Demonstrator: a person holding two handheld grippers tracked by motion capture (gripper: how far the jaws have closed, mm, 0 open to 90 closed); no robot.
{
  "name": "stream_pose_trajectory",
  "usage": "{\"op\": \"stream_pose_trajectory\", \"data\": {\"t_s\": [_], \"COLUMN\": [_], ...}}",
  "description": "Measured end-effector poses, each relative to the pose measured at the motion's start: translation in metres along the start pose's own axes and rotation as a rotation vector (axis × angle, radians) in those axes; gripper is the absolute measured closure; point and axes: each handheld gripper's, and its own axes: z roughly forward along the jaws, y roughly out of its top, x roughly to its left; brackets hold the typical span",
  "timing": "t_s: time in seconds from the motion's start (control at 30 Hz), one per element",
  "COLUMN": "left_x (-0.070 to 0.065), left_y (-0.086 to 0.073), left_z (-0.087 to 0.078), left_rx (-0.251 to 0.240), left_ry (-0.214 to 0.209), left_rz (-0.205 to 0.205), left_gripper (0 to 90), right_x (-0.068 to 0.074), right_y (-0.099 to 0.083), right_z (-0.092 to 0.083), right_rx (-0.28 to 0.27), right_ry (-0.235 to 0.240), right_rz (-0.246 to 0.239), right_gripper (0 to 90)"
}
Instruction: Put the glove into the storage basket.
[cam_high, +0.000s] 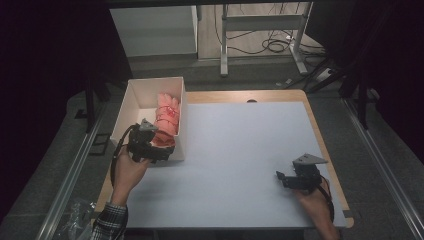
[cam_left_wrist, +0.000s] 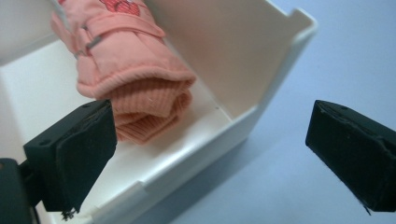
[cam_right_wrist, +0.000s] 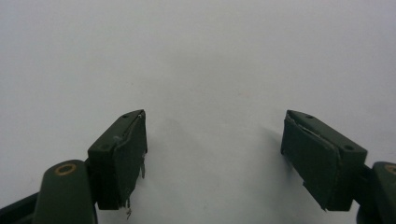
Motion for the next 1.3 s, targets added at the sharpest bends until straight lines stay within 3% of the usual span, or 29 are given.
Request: {"op": "stream_pose_trajectory", "data": {"t_s": [0.63, 0.97, 1.3], "left_x": [-0.048, -0.077, -0.094], "left_y": [-0.017, -0.020, -0.024], "left_z": [-0.002, 0.017, 0.042], "left_rx": [-0.043, -0.055, -0.040], "left_ry": [-0.108, -0.167, -0.201], "left_rz": [0.054, 0.111, 0.145], "left_gripper": [2.3, 2.4, 2.3], "right_x": [0.000, 0.000, 0.000], "right_y": [0.000, 0.000, 0.000], "right_z": [0.000, 0.000, 0.000], "right_rx": [0.000, 0.000, 0.000], "right_ry": [-0.001, -0.001, -0.001], "right_rz": [-0.001, 0.000, 0.000], "right_gripper": [22.5, 22.4, 22.4]}}
